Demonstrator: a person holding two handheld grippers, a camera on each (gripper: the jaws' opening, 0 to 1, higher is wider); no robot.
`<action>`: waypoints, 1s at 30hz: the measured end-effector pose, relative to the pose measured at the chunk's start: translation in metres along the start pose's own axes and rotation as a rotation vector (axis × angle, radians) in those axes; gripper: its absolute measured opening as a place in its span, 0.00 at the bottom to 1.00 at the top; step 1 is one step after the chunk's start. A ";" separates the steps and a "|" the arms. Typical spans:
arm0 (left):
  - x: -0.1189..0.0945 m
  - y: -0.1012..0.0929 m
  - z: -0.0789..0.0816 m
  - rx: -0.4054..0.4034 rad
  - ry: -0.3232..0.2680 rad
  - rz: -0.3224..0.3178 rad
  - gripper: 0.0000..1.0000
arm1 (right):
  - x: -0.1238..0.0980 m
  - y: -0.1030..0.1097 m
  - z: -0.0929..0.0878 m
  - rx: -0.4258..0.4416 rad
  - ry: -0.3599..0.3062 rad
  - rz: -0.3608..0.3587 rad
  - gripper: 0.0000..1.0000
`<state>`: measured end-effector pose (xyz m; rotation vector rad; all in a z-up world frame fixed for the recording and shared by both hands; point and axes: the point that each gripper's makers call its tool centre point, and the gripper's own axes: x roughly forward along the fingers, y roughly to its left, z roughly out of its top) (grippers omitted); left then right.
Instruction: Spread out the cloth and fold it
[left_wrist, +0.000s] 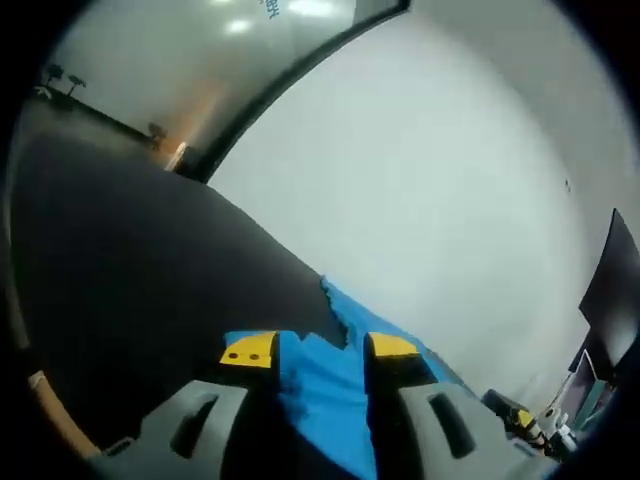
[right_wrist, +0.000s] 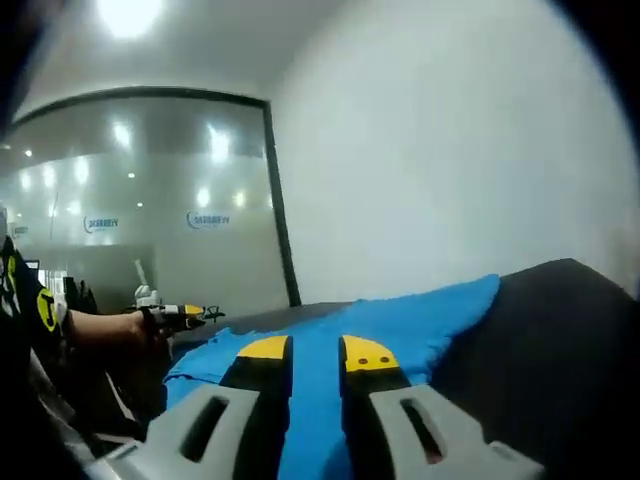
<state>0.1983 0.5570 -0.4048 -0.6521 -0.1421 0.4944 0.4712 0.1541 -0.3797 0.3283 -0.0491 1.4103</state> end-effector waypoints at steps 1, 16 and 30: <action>-0.001 -0.001 0.001 0.013 -0.003 0.001 0.34 | -0.001 -0.001 0.001 0.008 -0.007 -0.002 0.15; -0.008 -0.027 0.017 0.162 -0.077 -0.002 0.35 | -0.001 0.005 0.002 -0.006 -0.011 0.016 0.15; -0.019 0.021 0.006 -0.095 -0.046 0.102 0.37 | -0.004 0.007 0.005 -0.017 -0.029 0.020 0.15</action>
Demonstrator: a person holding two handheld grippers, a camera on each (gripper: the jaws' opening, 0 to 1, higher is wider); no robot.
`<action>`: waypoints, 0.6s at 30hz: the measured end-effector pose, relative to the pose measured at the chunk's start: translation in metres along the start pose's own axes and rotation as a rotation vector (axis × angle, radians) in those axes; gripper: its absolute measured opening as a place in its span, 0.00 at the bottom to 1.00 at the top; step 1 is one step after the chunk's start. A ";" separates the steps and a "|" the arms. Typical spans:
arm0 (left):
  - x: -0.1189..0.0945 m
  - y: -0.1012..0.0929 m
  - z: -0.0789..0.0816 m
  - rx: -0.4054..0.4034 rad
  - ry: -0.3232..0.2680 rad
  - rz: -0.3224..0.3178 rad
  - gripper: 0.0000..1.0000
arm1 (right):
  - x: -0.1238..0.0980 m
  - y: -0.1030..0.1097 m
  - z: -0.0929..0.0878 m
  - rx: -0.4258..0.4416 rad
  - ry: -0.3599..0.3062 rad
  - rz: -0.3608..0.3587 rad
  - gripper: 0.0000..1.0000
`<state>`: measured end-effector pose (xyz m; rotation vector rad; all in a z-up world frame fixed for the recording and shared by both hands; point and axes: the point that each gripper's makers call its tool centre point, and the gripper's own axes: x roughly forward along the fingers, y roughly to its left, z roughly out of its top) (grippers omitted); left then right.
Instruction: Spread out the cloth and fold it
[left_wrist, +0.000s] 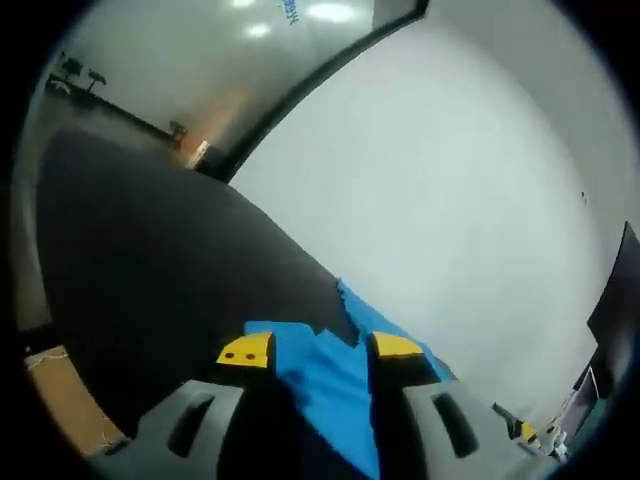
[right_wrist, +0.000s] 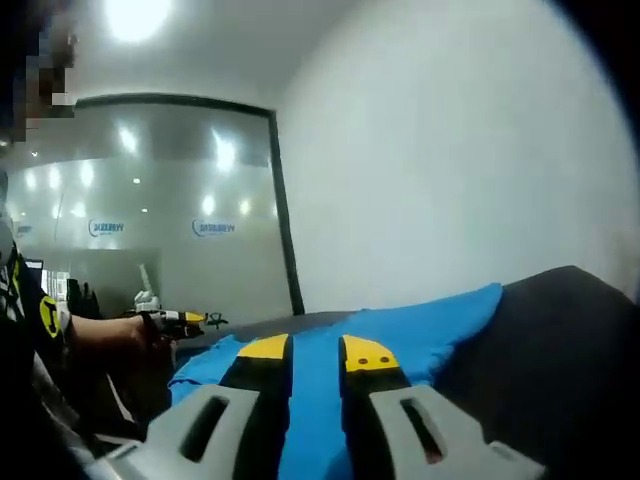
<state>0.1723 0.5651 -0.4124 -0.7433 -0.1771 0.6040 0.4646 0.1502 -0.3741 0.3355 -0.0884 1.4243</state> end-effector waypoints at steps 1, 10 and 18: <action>0.000 0.000 -0.001 -0.022 -0.003 -0.004 0.39 | 0.000 0.000 0.001 -0.001 -0.003 -0.001 0.15; 0.017 0.027 -0.008 0.251 0.060 0.142 0.50 | -0.002 0.004 0.002 -0.001 -0.015 -0.003 0.15; 0.048 0.037 -0.029 0.220 0.161 0.243 0.28 | -0.001 0.004 0.002 0.001 -0.015 -0.003 0.15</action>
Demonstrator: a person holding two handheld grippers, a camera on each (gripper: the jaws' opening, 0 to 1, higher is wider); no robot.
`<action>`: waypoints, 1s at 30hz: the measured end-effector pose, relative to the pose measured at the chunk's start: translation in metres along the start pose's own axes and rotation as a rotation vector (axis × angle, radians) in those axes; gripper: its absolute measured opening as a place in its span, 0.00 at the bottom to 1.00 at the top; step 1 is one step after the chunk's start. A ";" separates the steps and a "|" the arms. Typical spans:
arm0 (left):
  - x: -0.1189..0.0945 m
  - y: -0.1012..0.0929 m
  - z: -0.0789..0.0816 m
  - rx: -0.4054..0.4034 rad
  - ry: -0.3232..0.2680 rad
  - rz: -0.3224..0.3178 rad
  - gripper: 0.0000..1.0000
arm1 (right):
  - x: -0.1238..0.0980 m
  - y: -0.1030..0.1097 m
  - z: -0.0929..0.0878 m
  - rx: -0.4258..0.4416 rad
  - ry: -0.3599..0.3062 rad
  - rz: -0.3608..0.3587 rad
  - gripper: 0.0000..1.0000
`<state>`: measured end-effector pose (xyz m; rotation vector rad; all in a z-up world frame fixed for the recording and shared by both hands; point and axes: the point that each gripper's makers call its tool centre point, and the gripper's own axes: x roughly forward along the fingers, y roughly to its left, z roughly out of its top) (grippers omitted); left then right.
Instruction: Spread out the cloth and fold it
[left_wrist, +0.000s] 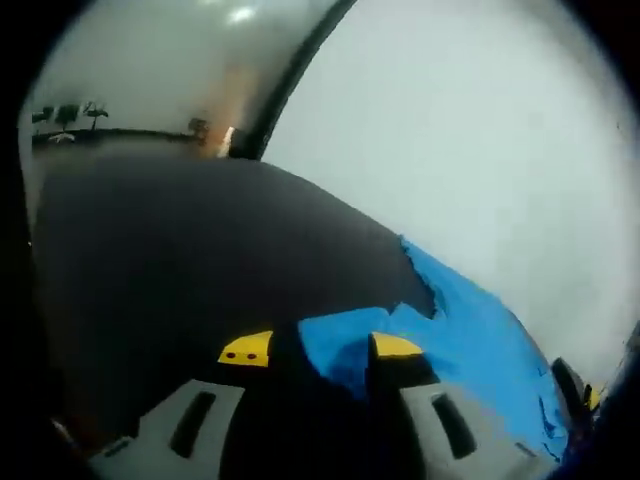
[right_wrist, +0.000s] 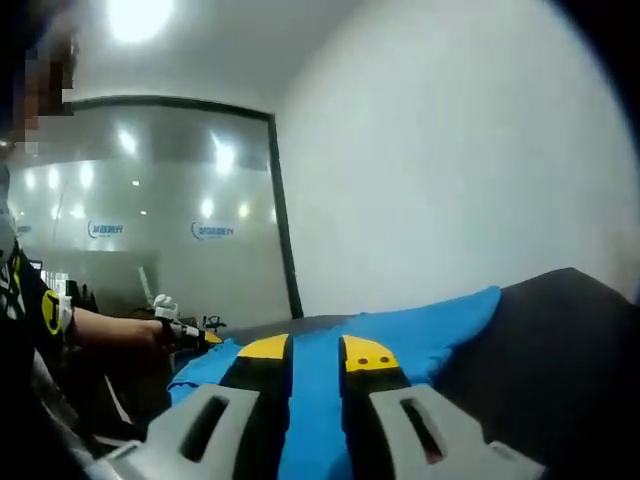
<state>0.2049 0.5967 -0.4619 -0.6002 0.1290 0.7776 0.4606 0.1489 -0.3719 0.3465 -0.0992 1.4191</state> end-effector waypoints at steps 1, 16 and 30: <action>0.003 0.000 -0.003 -0.018 0.014 0.009 0.24 | 0.000 0.001 0.000 -0.003 -0.001 0.001 0.15; -0.051 -0.108 0.050 -0.142 -0.146 -0.398 0.05 | -0.002 0.003 0.002 -0.009 -0.007 0.000 0.15; -0.077 -0.208 -0.134 0.610 0.134 -0.534 0.10 | -0.003 0.008 0.003 -0.019 -0.015 0.003 0.15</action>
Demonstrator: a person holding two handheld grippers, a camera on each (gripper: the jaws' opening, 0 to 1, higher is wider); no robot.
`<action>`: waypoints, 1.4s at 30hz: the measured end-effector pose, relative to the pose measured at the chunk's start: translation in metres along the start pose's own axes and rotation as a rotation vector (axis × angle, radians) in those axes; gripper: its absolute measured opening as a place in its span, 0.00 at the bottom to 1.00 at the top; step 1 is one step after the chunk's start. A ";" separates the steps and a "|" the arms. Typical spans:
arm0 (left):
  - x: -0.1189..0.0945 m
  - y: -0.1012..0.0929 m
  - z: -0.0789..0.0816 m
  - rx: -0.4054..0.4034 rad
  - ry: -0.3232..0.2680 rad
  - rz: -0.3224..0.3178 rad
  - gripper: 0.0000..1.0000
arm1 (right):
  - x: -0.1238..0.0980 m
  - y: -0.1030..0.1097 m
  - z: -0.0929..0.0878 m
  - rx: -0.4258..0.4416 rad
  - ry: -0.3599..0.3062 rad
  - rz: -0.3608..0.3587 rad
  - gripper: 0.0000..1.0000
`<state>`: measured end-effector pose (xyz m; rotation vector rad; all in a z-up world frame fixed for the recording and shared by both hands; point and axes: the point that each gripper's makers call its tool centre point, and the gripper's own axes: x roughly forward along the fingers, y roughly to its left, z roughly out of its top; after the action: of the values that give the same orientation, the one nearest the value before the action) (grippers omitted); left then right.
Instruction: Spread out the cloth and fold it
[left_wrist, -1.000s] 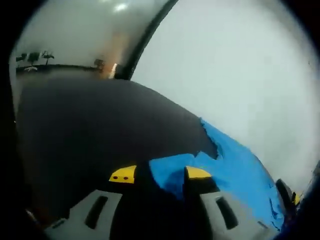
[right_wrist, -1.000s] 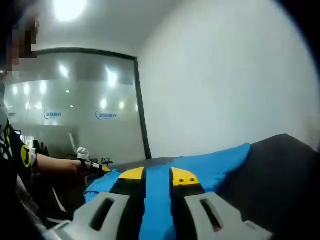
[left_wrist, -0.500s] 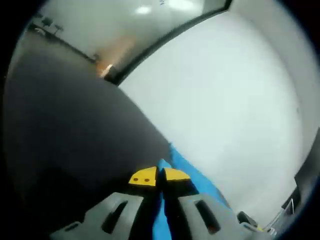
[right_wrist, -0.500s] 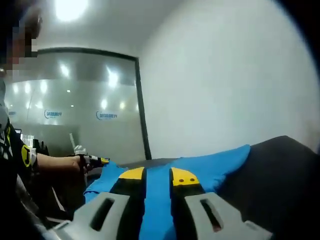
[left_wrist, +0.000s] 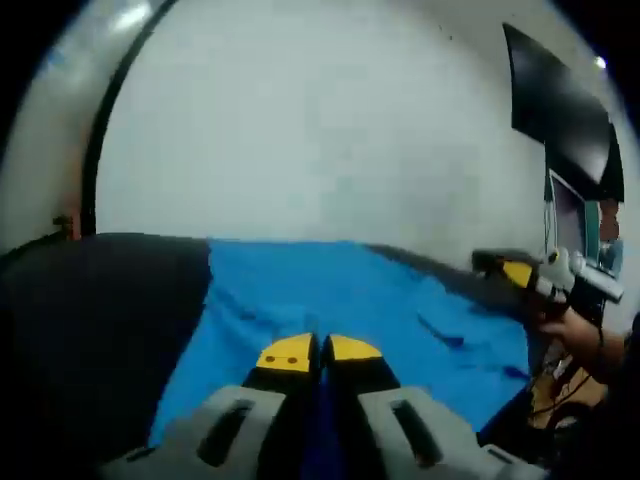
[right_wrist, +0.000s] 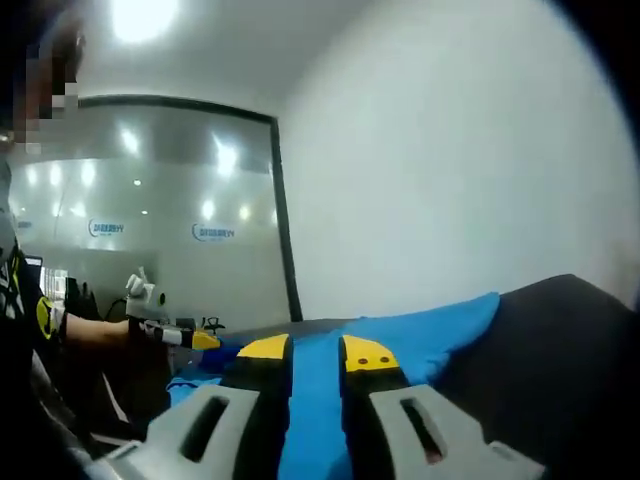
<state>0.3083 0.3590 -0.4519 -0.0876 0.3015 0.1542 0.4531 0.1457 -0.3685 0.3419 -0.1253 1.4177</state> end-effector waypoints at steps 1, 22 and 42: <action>0.002 -0.009 -0.011 -0.011 0.029 -0.026 0.15 | 0.000 0.001 0.000 -0.001 -0.001 0.001 0.15; -0.025 -0.007 0.062 -0.167 -0.209 -0.069 0.35 | 0.000 0.001 0.002 -0.008 -0.007 0.015 0.15; 0.060 0.050 0.066 -0.027 0.086 0.017 0.33 | -0.001 -0.009 0.008 -0.006 -0.034 0.004 0.15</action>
<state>0.3755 0.4232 -0.4100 -0.1190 0.3859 0.1714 0.4624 0.1415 -0.3629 0.3605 -0.1581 1.4157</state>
